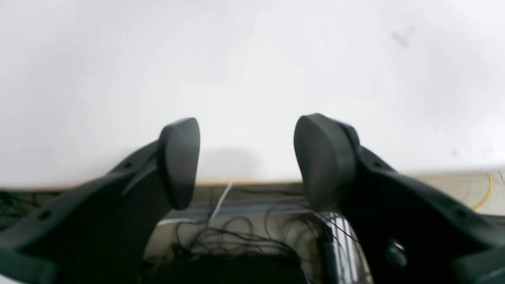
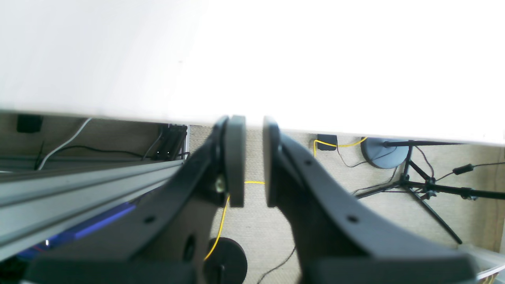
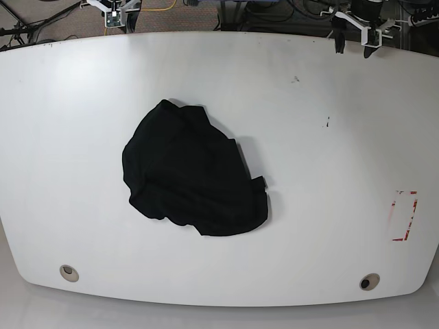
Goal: Fold the T-shirt properly
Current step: 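Lower both grippers toward the table beside the black T-shirt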
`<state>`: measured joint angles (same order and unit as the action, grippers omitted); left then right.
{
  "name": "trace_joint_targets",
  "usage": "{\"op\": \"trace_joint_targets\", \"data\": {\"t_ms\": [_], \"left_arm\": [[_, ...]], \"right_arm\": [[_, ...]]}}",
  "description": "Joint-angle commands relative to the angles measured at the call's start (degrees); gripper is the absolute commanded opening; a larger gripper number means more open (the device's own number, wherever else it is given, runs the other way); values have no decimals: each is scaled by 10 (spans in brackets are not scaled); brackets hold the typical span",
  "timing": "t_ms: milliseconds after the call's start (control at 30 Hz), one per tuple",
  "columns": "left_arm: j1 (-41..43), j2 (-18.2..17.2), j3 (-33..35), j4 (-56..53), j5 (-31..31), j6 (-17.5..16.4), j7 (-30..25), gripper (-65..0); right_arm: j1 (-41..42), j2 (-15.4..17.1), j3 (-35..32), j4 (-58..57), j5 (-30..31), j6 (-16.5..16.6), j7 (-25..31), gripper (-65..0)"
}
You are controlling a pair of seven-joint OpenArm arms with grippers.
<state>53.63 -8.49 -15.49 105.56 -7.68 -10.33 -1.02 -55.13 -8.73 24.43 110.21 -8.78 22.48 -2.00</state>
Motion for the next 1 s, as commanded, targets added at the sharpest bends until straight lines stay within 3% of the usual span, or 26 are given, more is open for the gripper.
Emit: {"op": "trace_joint_targets", "data": {"t_ms": [0,967], "left_arm": [[-2,-3,-4,16,0,3,-10,-266],[-121,0,7,31,0,7,6,-268]], "right_arm": [[-6,1,3,9,3,-1,7,-579],[80,1,-4,20,0,-2,-3,-579]]}}
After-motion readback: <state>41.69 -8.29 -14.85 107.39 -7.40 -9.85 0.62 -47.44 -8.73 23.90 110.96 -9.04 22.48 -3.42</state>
